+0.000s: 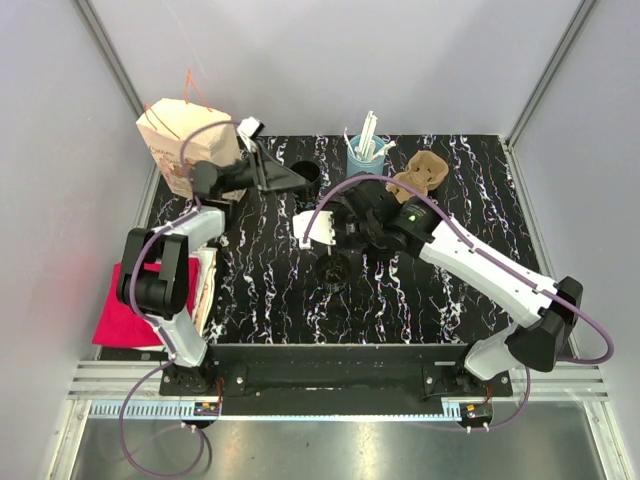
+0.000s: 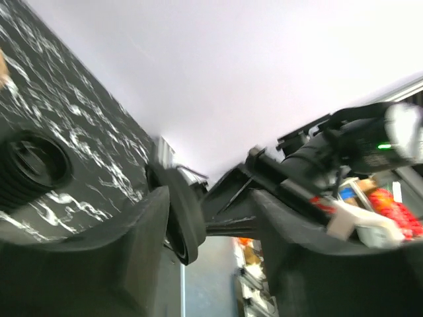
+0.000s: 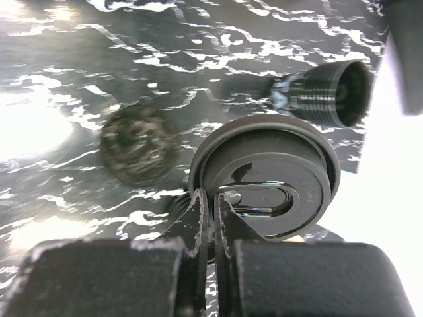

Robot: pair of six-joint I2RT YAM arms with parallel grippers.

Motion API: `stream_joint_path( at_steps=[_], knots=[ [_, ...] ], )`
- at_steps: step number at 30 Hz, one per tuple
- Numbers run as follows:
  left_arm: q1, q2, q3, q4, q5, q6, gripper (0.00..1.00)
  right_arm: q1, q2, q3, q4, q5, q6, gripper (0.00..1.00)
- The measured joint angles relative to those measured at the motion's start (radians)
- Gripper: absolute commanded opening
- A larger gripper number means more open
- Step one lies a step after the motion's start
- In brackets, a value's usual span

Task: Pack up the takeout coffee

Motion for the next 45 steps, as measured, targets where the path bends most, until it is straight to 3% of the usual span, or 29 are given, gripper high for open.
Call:
stream_joint_path(
  at_steps=[1, 7, 10, 13, 15, 19, 24, 30, 38, 45],
  knots=[
    [0.024, 0.000, 0.026, 0.002, 0.004, -0.004, 0.99, 0.000, 0.000, 0.013, -0.032, -0.016, 0.005, 0.00],
    [0.165, -0.038, 0.104, 0.010, 0.044, 0.045, 0.99, 0.000, 0.003, 0.046, -0.154, -0.067, 0.019, 0.00],
    [0.217, -0.099, 0.089, -0.037, 0.054, 0.188, 0.99, 0.000, 0.027, 0.046, -0.200, -0.077, 0.031, 0.00],
    [0.251, -0.217, 0.070, -0.355, 0.036, 0.542, 0.99, 0.000, 0.083, 0.051, -0.239, -0.097, 0.055, 0.00],
    [0.251, -0.314, 0.087, -0.712, -0.044, 0.876, 0.99, 0.000, 0.137, 0.068, -0.275, -0.117, 0.077, 0.00],
    [0.235, -0.422, 0.066, -1.000, -0.144, 1.188, 0.99, 0.000, 0.209, 0.123, -0.328, -0.159, 0.111, 0.01],
    [0.241, -0.521, -0.052, -1.172, -0.285, 1.402, 0.99, 0.000, 0.281, 0.193, -0.386, -0.211, 0.148, 0.02],
    [0.294, -0.575, -0.142, -1.258, -0.382, 1.491, 0.99, 0.000, 0.351, 0.234, -0.428, -0.224, 0.181, 0.03],
    [0.411, -0.578, -0.142, -1.271, -0.402, 1.473, 0.99, 0.000, 0.371, 0.233, -0.411, -0.175, 0.233, 0.03],
    [0.419, -0.578, -0.142, -1.271, -0.399, 1.455, 0.99, 0.000, 0.388, 0.232, -0.372, -0.122, 0.264, 0.05]
  ],
)
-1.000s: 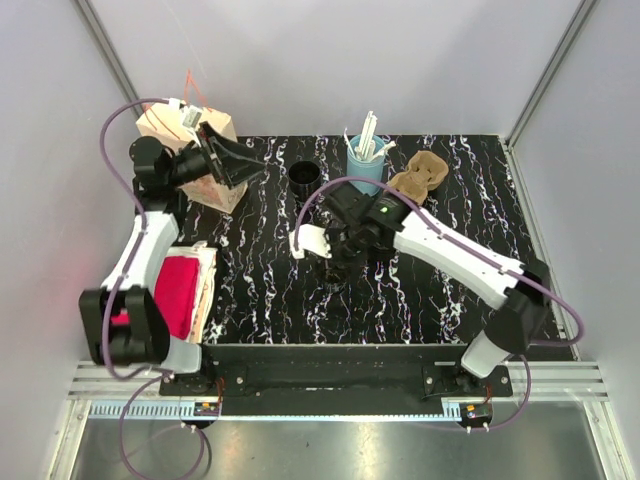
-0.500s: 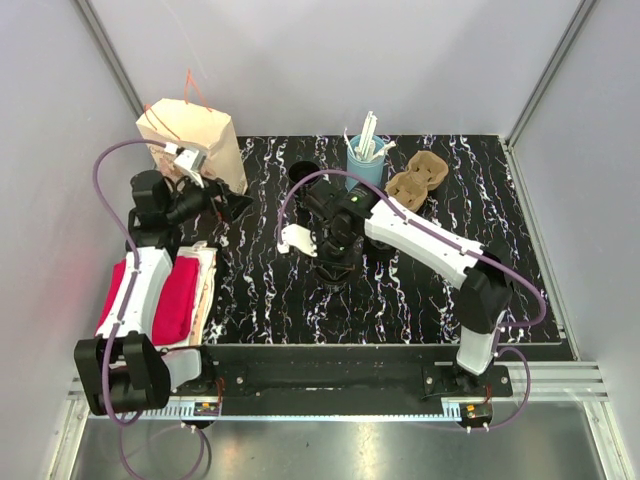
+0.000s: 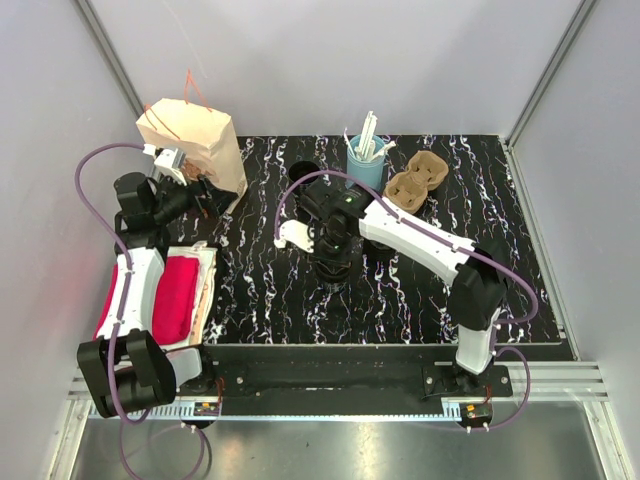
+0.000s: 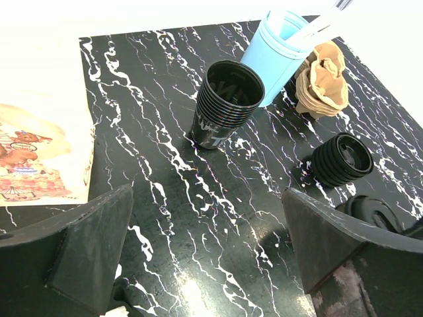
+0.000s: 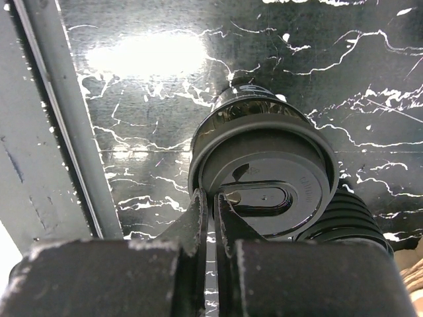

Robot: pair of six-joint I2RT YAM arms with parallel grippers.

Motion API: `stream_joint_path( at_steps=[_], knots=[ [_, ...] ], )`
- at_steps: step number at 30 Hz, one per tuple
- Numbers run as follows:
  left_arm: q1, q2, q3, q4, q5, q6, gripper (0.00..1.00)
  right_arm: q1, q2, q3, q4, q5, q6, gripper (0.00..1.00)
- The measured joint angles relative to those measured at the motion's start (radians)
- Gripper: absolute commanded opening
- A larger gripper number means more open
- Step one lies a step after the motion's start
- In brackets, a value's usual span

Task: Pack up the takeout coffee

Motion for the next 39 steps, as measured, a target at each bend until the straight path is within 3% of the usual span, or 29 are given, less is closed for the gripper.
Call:
stream_joint_path(
  at_steps=[39],
  knots=[
    [0.000, 0.000, 0.000, 0.003, 0.016, -0.036, 0.99, 0.021, 0.079, 0.034, -0.031, 0.004, 0.037, 0.11]
  ],
)
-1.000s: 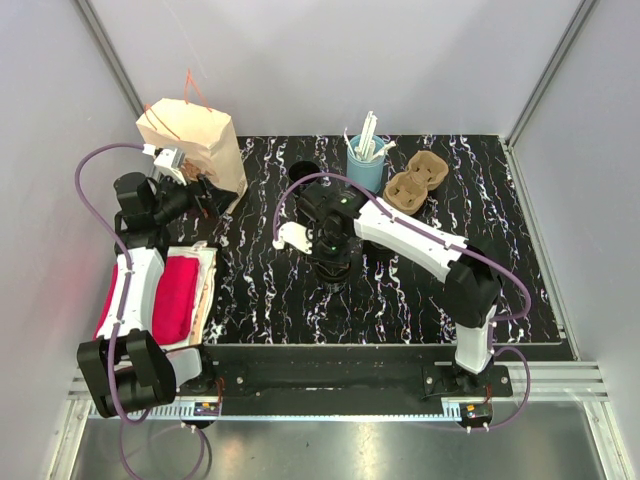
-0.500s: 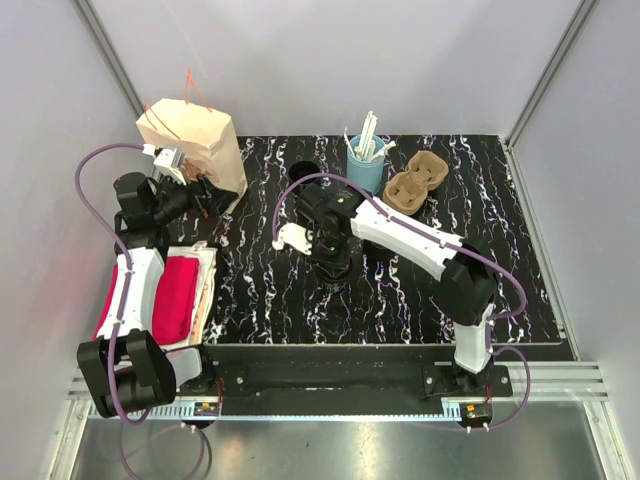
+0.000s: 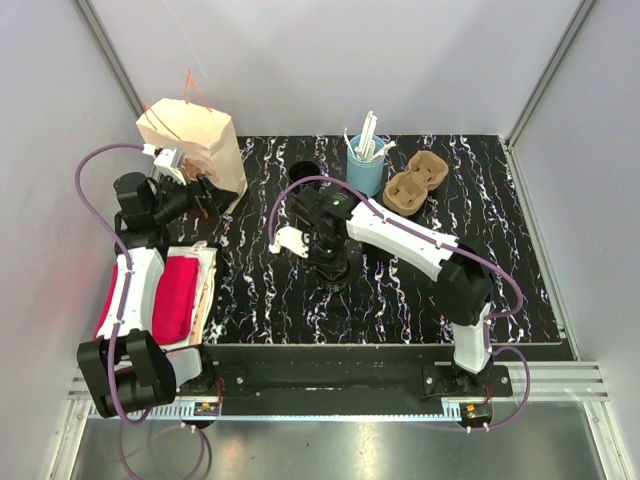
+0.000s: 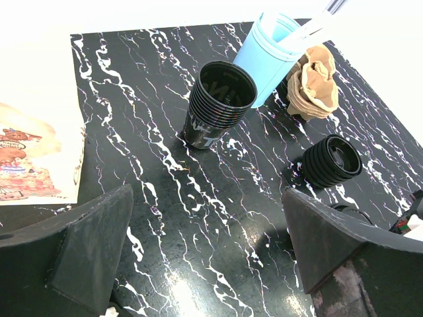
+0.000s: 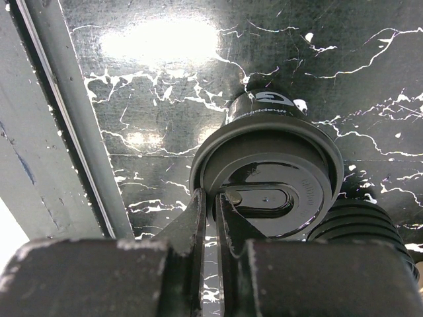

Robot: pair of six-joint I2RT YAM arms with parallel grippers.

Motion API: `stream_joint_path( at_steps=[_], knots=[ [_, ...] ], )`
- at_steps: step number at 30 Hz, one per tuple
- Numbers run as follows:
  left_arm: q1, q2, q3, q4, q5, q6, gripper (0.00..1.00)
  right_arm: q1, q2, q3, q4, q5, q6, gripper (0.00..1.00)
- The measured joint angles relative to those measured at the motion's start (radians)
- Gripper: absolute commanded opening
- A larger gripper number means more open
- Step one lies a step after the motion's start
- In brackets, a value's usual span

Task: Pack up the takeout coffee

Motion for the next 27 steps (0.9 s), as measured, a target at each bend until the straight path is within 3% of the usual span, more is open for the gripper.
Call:
stream_joint_path(
  at_steps=[19, 26, 27],
  knots=[
    [0.000, 0.000, 0.000, 0.000, 0.001, -0.005, 0.99, 0.006, 0.000, 0.000, 0.000, 0.009, 0.000, 0.28],
    [0.000, 0.000, 0.000, 0.000, 0.001, -0.005, 0.99, 0.006, 0.000, 0.004, -0.006, 0.023, -0.002, 0.47],
    [0.000, 0.000, 0.000, 0.000, 0.001, -0.005, 0.99, 0.006, 0.000, 0.008, -0.009, 0.024, -0.004, 0.54]
  ],
)
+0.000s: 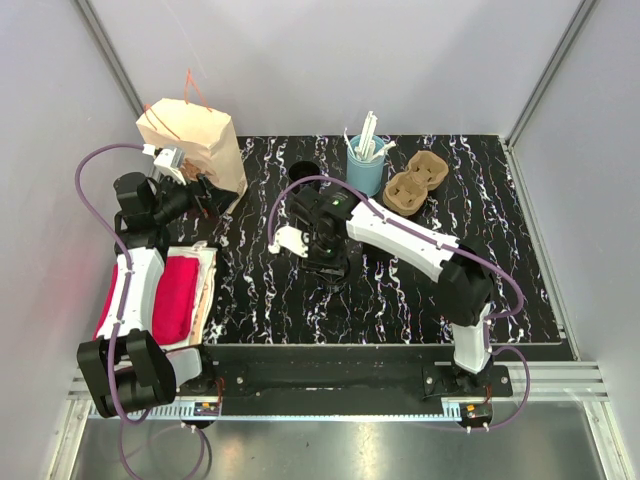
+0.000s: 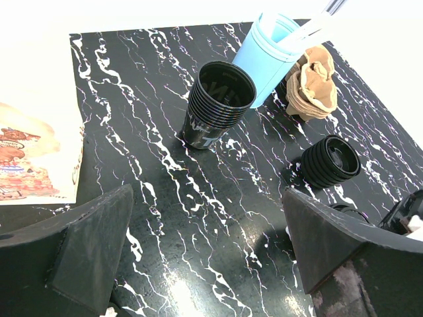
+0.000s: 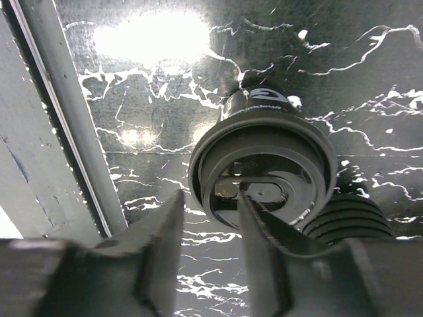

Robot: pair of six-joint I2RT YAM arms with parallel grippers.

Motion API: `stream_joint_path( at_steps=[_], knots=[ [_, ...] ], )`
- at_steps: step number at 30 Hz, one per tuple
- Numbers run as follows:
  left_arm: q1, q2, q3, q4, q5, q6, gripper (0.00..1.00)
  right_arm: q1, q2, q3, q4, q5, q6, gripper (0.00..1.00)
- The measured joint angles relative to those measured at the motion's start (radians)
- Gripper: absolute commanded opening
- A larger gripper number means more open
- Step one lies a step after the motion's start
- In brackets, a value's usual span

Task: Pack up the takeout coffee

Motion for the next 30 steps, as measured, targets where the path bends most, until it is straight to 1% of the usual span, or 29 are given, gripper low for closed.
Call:
stream_joint_path(
  at_steps=[1, 3, 4, 6, 7, 8, 12, 14, 16, 18, 20, 23, 26, 30],
  knots=[
    [0.000, 0.000, 0.000, 0.000, 0.000, 0.000, 0.99, 0.000, -0.002, 0.006, -0.001, 0.000, -0.001, 0.57],
    [0.000, 0.000, 0.000, 0.000, 0.004, 0.000, 0.99, 0.000, -0.016, 0.022, -0.003, 0.000, -0.005, 0.67],
    [0.000, 0.000, 0.000, 0.000, 0.006, 0.000, 0.99, 0.000, -0.028, 0.031, -0.003, 0.000, -0.008, 0.76],
    [0.000, 0.000, 0.000, 0.000, 0.011, 0.000, 0.99, 0.000, -0.057, 0.045, -0.006, 0.000, -0.011, 0.87],
    [0.000, 0.000, 0.000, 0.000, 0.016, 0.000, 0.99, 0.000, -0.076, 0.050, -0.007, 0.002, -0.017, 0.98],
    [0.000, 0.000, 0.000, 0.000, 0.021, 0.000, 0.99, 0.000, -0.097, 0.053, -0.007, 0.003, -0.019, 1.00],
    [0.000, -0.003, -0.027, 0.048, 0.090, -0.016, 0.99, 0.000, -0.187, 0.047, 0.000, 0.008, -0.029, 1.00],
    [-0.007, -0.005, -0.055, 0.087, 0.140, -0.031, 0.99, -0.005, -0.246, 0.009, 0.021, 0.003, -0.028, 1.00],
    [-0.038, -0.003, -0.058, 0.084, 0.178, -0.030, 0.99, -0.017, -0.311, -0.053, 0.040, -0.002, -0.026, 1.00],
    [-0.122, 0.007, -0.025, 0.005, 0.187, 0.037, 0.99, -0.045, -0.368, -0.120, 0.056, -0.009, -0.023, 1.00],
    [-0.248, 0.042, 0.039, -0.092, 0.185, 0.106, 0.99, -0.085, -0.413, -0.184, 0.078, -0.029, -0.016, 1.00],
    [-0.413, 0.114, 0.105, -0.173, 0.177, 0.180, 0.99, -0.198, -0.484, -0.300, 0.137, -0.090, 0.008, 1.00],
    [-0.500, 0.204, 0.137, -0.244, 0.170, 0.222, 0.99, -0.282, -0.541, -0.381, 0.193, -0.134, 0.034, 1.00],
    [-0.551, 0.328, 0.159, -0.298, 0.152, 0.246, 0.99, -0.332, -0.630, -0.475, 0.259, -0.196, 0.070, 1.00]
  ],
)
